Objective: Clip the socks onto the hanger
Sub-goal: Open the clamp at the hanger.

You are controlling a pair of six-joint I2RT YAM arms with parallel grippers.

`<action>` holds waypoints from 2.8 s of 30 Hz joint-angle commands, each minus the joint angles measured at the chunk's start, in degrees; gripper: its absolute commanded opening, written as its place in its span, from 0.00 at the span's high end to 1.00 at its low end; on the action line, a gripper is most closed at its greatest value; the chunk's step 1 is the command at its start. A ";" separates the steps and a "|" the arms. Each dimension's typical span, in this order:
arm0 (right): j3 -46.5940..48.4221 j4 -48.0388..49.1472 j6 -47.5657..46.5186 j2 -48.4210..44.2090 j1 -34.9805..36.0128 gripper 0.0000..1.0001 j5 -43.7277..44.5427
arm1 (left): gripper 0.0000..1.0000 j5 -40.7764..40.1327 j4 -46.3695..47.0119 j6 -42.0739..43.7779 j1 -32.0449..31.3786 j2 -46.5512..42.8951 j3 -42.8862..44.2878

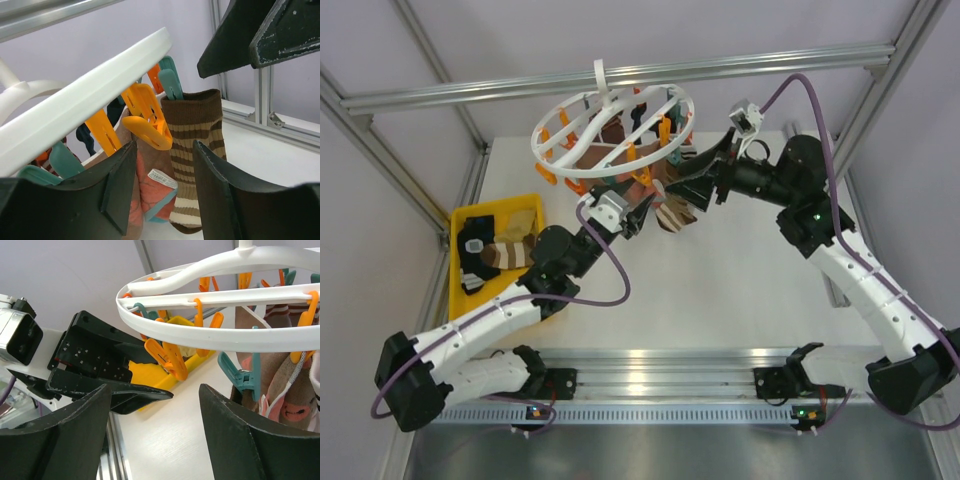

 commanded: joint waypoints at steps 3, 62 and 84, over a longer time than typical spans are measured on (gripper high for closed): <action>1.09 2.97 -3.63 -0.79 0.98 0.30 2.39 | 0.48 1.20 11.92 0.62 1.08 1.18 -1.55; -2.25 7.89 -8.91 -0.44 2.74 0.32 3.71 | 1.00 10.87 18.35 -4.48 3.72 8.22 1.08; -11.74 29.16 -17.61 1.32 7.66 0.35 10.92 | 1.00 13.86 15.01 -5.09 3.72 6.55 -1.29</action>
